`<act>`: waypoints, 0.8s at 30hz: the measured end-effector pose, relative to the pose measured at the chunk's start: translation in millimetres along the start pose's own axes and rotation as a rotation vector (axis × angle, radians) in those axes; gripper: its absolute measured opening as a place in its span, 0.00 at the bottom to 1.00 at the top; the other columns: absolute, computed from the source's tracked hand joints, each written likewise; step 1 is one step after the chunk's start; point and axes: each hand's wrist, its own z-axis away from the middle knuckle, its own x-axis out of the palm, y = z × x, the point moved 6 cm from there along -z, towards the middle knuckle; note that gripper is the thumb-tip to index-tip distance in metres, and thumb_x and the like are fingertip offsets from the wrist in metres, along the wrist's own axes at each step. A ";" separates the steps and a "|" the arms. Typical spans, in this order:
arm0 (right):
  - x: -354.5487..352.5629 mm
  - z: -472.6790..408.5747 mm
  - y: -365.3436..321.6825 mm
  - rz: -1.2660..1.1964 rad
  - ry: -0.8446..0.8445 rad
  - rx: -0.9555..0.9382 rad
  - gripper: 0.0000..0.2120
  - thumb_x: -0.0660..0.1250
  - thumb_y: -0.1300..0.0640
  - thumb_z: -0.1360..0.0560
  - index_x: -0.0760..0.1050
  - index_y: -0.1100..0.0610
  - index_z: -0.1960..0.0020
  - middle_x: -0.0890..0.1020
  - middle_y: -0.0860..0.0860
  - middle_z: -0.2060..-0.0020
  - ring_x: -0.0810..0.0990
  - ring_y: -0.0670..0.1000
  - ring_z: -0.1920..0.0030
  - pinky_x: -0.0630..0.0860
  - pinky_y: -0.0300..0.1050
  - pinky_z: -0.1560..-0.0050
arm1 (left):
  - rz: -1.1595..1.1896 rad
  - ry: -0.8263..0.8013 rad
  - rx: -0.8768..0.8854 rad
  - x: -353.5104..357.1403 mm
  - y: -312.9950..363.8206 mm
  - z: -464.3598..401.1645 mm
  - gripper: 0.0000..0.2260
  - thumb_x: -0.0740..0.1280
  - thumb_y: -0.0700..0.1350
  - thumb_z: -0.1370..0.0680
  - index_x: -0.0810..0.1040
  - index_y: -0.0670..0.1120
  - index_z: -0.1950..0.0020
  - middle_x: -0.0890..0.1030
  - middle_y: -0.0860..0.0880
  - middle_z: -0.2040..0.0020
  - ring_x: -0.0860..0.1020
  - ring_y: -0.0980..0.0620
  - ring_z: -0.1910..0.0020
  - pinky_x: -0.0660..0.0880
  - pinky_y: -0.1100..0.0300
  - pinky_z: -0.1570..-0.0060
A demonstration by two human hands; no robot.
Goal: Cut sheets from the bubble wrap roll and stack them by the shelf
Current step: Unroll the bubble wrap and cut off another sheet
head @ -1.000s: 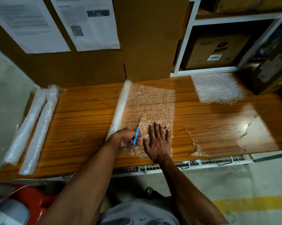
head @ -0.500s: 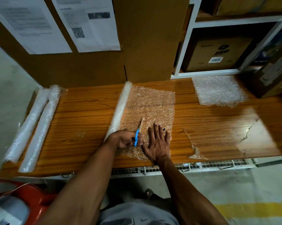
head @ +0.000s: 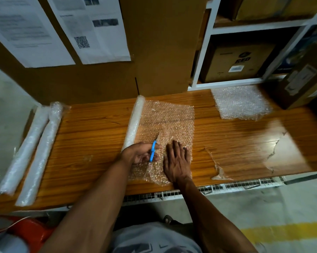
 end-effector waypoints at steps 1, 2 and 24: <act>2.2 -0.1 1.4 0.013 -0.008 -0.003 0.32 0.37 0.41 0.15 0.42 0.52 0.14 0.41 0.55 0.15 0.39 0.57 0.16 0.43 0.64 0.18 | -0.013 0.013 0.017 0.5 1.6 1.6 0.14 0.71 0.46 0.19 0.81 0.40 0.37 0.85 0.38 0.52 0.84 0.52 0.69 0.73 0.67 0.79; 3.3 0.1 2.1 0.023 -0.015 -0.002 0.32 0.36 0.40 0.15 0.40 0.53 0.15 0.39 0.55 0.16 0.37 0.57 0.16 0.42 0.64 0.18 | -0.024 0.036 0.031 0.3 2.2 3.8 0.12 0.70 0.44 0.18 0.80 0.38 0.38 0.84 0.37 0.52 0.83 0.53 0.71 0.72 0.67 0.80; 0.2 -37.5 -15.2 0.013 -0.113 0.036 0.33 0.42 0.42 0.15 0.35 0.51 0.15 0.34 0.53 0.17 0.31 0.58 0.18 0.39 0.66 0.19 | -0.129 -0.007 0.010 -7.7 -9.2 -6.1 0.08 0.68 0.47 0.19 0.86 0.47 0.44 0.87 0.41 0.48 0.84 0.47 0.50 0.67 0.65 0.72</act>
